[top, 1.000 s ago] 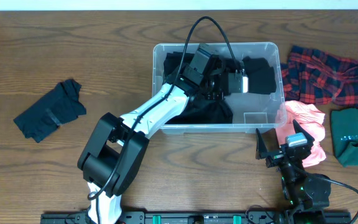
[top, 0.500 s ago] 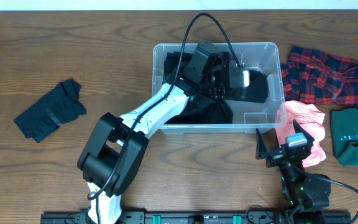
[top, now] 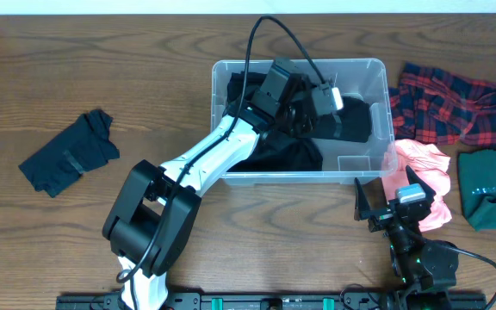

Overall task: Pack container
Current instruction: 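Place the roll in the container's right side and release it, then move the left gripper to the second taped dark roll and grasp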

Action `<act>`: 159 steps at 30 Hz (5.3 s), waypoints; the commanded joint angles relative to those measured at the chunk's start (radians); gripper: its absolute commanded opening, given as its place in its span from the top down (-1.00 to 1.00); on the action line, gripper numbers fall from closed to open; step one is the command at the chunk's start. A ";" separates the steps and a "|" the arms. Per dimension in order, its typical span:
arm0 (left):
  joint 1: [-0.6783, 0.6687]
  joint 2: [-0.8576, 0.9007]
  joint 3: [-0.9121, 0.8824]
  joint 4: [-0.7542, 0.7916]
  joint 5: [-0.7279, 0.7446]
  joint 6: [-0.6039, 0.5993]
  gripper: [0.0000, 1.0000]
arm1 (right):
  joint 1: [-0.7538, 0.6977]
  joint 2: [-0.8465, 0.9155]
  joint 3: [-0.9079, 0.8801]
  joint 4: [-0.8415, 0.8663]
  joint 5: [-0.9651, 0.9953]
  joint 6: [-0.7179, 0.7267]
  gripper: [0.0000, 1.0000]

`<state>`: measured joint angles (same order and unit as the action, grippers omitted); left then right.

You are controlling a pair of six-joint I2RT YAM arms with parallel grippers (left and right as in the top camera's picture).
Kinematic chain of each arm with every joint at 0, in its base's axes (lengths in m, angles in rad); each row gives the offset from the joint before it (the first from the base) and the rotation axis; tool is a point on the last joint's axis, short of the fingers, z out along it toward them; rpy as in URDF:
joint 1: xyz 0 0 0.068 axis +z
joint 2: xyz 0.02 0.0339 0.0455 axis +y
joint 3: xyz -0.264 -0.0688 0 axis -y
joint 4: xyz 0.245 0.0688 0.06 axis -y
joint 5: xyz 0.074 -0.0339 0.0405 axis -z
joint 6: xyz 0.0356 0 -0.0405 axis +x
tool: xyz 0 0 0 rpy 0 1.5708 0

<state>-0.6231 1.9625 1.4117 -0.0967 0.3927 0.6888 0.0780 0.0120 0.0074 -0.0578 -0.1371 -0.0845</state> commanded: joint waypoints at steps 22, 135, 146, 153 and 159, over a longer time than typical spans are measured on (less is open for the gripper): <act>-0.002 -0.048 -0.008 -0.091 0.061 -0.046 0.88 | -0.010 -0.005 -0.002 -0.004 0.006 -0.010 -0.98; 0.870 0.087 -0.024 -0.531 -0.744 -0.946 0.88 | -0.010 -0.005 -0.002 -0.004 0.006 -0.010 -0.98; 0.866 -0.163 -0.011 -0.539 -0.726 -0.921 0.88 | -0.010 -0.005 -0.002 -0.004 0.006 -0.010 -0.98; 0.830 -0.327 -0.011 -0.515 -0.453 -0.854 0.88 | -0.010 -0.005 -0.002 -0.004 0.006 -0.010 -0.99; 0.733 -0.434 -0.011 -0.481 -0.377 -0.787 0.88 | -0.010 -0.005 -0.002 -0.004 0.006 -0.010 -0.99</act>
<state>0.1551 1.5898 1.3823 -0.5907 -0.0566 -0.1631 0.0780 0.0120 0.0074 -0.0586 -0.1371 -0.0845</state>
